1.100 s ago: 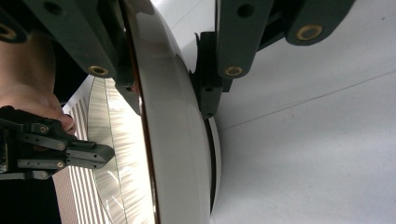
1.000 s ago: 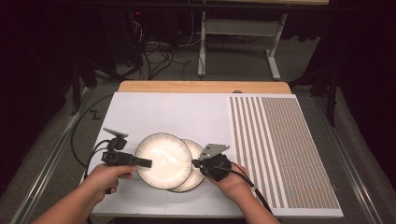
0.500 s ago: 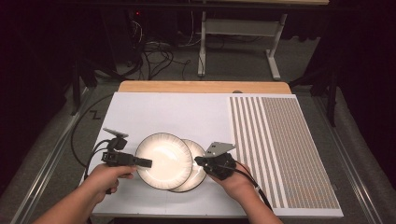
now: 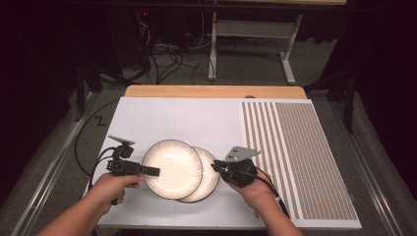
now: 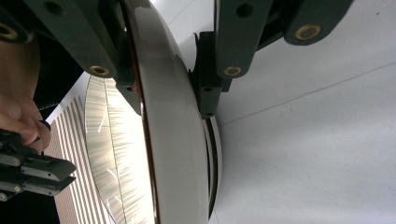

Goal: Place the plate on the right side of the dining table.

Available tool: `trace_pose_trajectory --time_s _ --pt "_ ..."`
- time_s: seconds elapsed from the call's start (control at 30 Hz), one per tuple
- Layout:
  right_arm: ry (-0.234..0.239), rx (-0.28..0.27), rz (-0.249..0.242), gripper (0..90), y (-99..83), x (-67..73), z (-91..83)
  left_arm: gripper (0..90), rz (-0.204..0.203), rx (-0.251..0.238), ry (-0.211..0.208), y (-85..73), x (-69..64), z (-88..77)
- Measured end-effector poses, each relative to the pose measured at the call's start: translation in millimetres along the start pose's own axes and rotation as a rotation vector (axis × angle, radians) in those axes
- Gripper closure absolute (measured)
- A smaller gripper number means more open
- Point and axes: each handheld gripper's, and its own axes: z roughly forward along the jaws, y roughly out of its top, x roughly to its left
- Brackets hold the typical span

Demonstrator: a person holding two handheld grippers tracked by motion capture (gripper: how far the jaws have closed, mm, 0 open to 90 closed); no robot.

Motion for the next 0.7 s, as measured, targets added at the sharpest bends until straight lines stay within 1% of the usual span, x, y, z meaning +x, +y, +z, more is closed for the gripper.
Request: trace_pose_trajectory --time_s 0.07,0.1,0.33,0.43,0.53,0.63,0.7 --pt "-0.005 -0.003 0.008 80.6 -0.9 -1.5 -2.5 71.1 0.002 -0.003 0.001 -0.3 -0.1 0.0" --pt "-0.009 -0.005 0.005 79.2 -1.3 -2.7 -3.8 71.2 0.003 -0.004 0.002 -0.3 -0.2 -0.1" --pt "-0.035 -0.033 0.034 73.2 -4.4 -9.6 -13.9 71.3 0.011 -0.010 0.011 -0.7 -0.9 -0.9" --pt "-0.050 -0.041 0.036 69.6 -6.3 -12.2 -17.8 71.4 0.018 -0.014 0.017 -0.9 -1.5 -1.4" --pt "-0.063 -0.050 0.044 65.4 -9.0 -15.0 -22.1 71.5 0.024 -0.019 0.024 -1.0 -2.5 -1.7" --pt "-0.063 -0.060 0.067 59.3 -11.9 -19.0 -26.7 71.5 0.037 -0.024 0.032 -0.7 -3.9 -1.7" --pt "-0.075 -0.073 0.071 55.4 -14.3 -21.4 -30.0 71.6 0.046 -0.024 0.039 -0.3 -5.6 -2.0"
